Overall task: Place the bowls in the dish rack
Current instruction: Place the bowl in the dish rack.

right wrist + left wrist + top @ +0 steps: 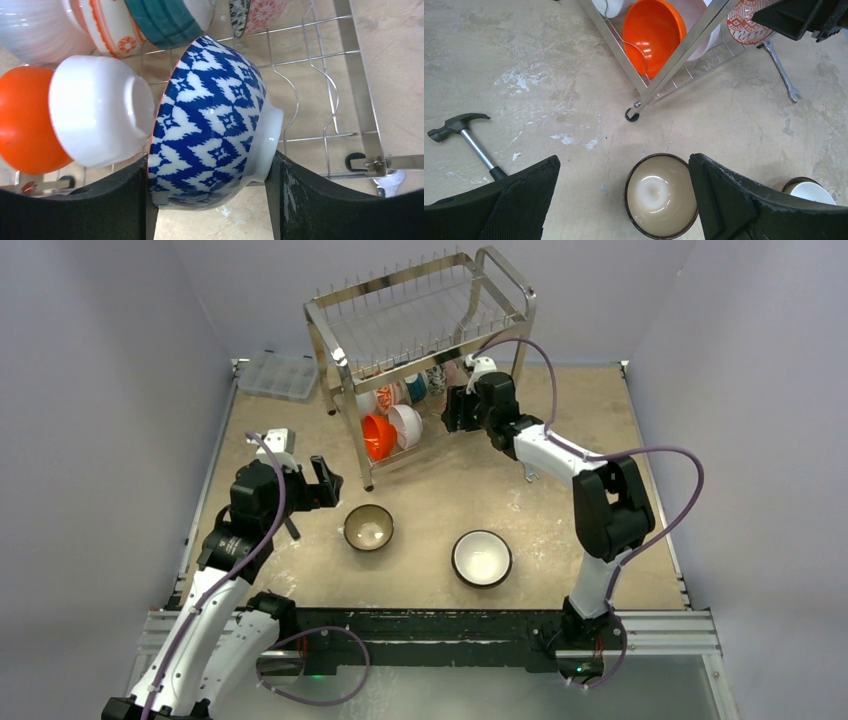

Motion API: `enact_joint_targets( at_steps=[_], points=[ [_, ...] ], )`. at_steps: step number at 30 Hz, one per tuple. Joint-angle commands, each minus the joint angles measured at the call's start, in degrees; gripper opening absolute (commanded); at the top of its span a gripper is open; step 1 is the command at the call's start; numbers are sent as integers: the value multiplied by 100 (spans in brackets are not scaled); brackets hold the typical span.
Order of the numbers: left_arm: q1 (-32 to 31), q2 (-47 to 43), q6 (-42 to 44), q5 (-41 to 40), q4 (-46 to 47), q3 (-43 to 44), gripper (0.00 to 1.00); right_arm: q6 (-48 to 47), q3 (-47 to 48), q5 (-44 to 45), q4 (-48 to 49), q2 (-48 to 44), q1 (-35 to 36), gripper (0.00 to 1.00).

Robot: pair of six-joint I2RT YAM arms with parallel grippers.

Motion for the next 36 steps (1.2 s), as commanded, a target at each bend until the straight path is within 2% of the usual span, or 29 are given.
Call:
enact_joint_targets(
  at_steps=[1,7,16,22,36],
  points=[
    [-9,-18,82,1,139,71,99,-434,201,483,455,123,184,0],
    [-7,-14,82,1,138,78,99,-696,349,789,400,389,364,0],
    [-14,-3,73,1,150,54,99,-900,515,488,516,600,507,0],
    [-7,2,73,133,160,53,99,-1034,796,591,364,815,607,0],
    [-7,4,64,133,166,52,99,-1563,478,1504,901,173,893,0]
  ],
)
